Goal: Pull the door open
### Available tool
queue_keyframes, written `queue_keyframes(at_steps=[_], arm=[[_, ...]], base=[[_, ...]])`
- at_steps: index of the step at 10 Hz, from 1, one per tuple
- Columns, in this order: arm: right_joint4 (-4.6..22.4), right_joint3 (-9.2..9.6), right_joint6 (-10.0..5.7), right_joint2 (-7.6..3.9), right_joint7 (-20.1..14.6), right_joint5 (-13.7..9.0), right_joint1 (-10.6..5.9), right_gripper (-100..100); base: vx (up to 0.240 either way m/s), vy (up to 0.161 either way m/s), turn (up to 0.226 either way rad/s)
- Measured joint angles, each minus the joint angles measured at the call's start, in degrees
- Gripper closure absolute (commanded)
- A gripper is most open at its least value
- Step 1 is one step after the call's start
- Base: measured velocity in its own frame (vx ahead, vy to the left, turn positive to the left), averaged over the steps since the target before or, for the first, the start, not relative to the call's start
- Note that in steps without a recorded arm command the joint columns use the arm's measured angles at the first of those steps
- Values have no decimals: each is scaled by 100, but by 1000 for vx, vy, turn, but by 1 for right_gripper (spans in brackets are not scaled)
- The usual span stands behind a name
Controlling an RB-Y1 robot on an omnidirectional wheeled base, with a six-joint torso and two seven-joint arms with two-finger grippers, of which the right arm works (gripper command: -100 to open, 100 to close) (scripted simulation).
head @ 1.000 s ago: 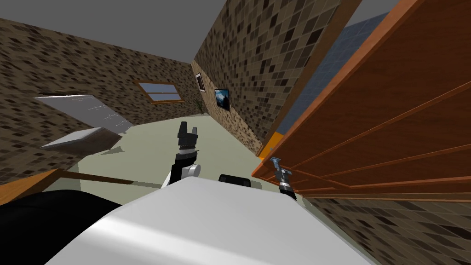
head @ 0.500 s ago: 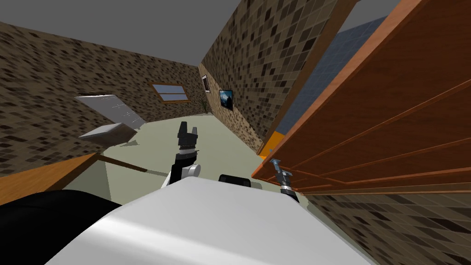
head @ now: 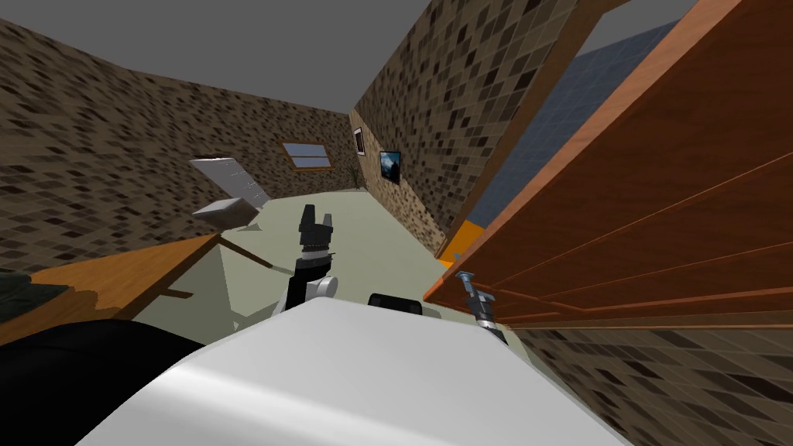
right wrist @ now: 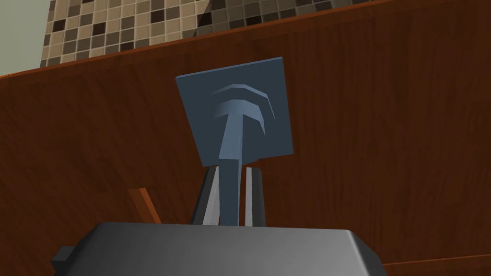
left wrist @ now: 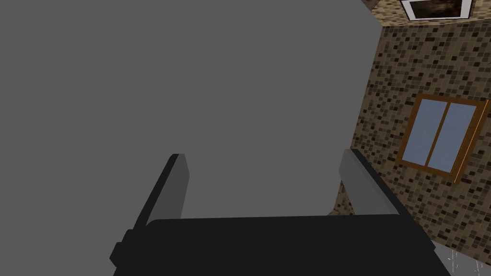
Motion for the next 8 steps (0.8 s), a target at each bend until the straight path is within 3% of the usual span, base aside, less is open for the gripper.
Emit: queue_keyframes(at_steps=[1,3,8], arm=[[62,45,-97,-30,-41,2,17,100],[-71,113,-161,-113,-88,-4,170,100],[-44,189,-343,-165,-135,-27,291,100]], base=[[-188,-40,119],[-133,-47,66],[-174,-51,167]])
